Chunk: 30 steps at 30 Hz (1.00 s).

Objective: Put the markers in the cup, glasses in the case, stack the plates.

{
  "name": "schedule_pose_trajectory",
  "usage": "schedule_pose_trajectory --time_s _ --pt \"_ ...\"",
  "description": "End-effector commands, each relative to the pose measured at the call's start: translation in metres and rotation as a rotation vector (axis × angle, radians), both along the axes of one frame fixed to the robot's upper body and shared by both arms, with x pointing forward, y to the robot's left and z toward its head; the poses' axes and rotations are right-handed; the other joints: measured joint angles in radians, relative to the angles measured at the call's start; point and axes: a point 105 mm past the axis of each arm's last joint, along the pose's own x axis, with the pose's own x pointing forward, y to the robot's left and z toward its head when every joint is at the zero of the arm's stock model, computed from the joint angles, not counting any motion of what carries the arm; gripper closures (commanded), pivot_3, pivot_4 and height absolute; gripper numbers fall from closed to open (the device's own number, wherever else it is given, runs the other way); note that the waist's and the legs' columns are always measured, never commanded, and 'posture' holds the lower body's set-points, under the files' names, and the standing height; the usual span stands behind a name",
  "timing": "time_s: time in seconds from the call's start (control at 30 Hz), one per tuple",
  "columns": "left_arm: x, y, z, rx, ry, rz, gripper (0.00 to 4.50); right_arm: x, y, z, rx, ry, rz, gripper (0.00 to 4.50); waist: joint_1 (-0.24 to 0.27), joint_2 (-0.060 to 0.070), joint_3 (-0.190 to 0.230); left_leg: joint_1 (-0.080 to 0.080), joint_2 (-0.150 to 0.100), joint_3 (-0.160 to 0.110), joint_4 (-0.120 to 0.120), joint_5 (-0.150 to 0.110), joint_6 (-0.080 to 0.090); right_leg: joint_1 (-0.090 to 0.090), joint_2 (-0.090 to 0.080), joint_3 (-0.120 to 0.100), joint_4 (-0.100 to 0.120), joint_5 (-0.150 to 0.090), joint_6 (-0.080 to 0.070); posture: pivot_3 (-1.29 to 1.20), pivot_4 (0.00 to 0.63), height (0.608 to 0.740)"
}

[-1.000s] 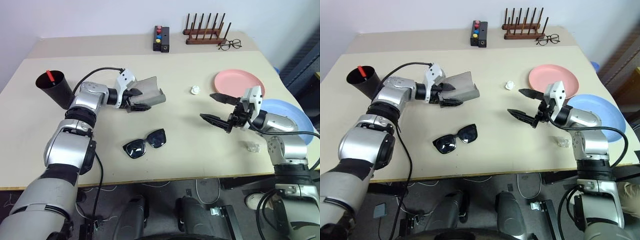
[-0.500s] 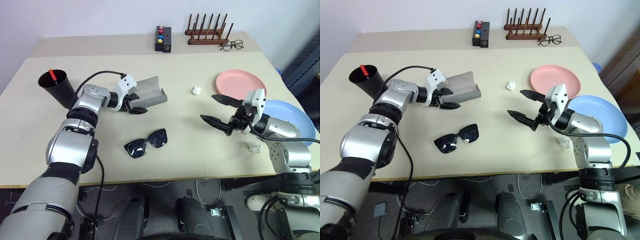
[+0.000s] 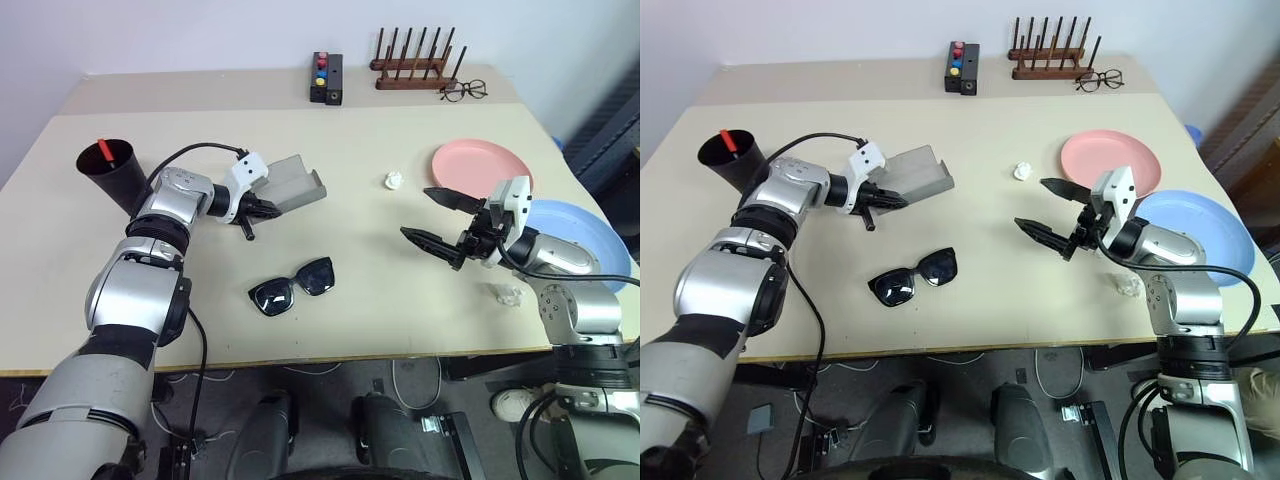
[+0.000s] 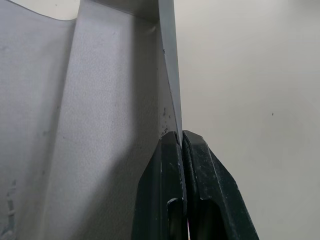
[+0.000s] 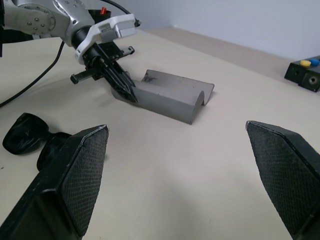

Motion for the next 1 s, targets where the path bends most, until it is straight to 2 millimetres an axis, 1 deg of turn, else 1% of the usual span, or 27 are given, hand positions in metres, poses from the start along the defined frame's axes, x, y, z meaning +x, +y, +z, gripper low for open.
schedule_pose_trajectory --time_s 0.03,0.17,0.3,0.43,0.6,0.73,1.0 --pt "0.0 0.002 0.017 -0.023 -0.042 -0.033 4.47 -0.001 0.004 0.013 0.004 -0.051 0.014 0.0 0.0 0.0 0.0 0.0 0.0 0.0 0.0 0.0 0.0 0.0 0.0 0.0 0.0 0.0 0.0 0.0 0.15 0.74" --pt "-0.017 -0.001 0.02 -0.011 -0.002 -0.208 4.47 0.0 0.004 0.013 0.005 -0.052 0.011 0.0 -0.001 0.0 0.0 0.0 0.0 0.0 0.0 0.0 0.0 0.0 0.0 0.0 0.0 0.0 0.0 0.0 0.15 0.74" --pt "-0.032 0.007 0.017 0.021 0.042 -0.314 4.47 0.001 0.003 0.013 0.005 -0.053 0.01 0.0 -0.002 0.0 0.0 0.0 0.0 0.0 0.0 0.0 0.0 0.0 0.0 0.0 0.0 0.0 0.0 0.0 0.15 0.74" --pt "-0.036 0.012 0.015 0.031 0.053 -0.322 4.47 0.001 0.003 0.012 0.005 -0.051 0.011 0.0 -0.001 0.0 0.0 0.0 0.001 0.0 0.0 0.0 0.0 0.0 0.0 0.0 0.0 0.0 0.0 0.0 0.15 0.74" --pt "-0.044 0.021 -0.002 0.095 0.079 -0.346 4.47 0.002 0.004 0.011 0.008 -0.048 0.016 0.0 -0.001 0.0 0.0 0.0 0.001 0.0 0.0 0.0 0.0 0.0 0.0 0.0 0.0 0.0 0.0 0.0 0.15 0.74" --pt "-0.049 0.022 -0.01 0.131 0.082 -0.378 4.47 0.003 0.005 0.01 0.009 -0.047 0.021 0.0 0.0 0.0 0.0 0.0 0.001 0.0 0.0 0.0 0.0 0.0 0.0 0.0 0.0 0.0 0.0 0.0 0.15 0.74" --pt "-0.053 0.018 -0.009 0.146 0.072 -0.419 4.47 0.004 0.007 0.009 0.011 -0.044 0.033 0.0 0.0 0.0 0.0 0.0 0.001 0.0 0.0 0.0 0.0 0.001 0.0 0.0 0.0 0.0 0.0 0.0 0.15 0.74"
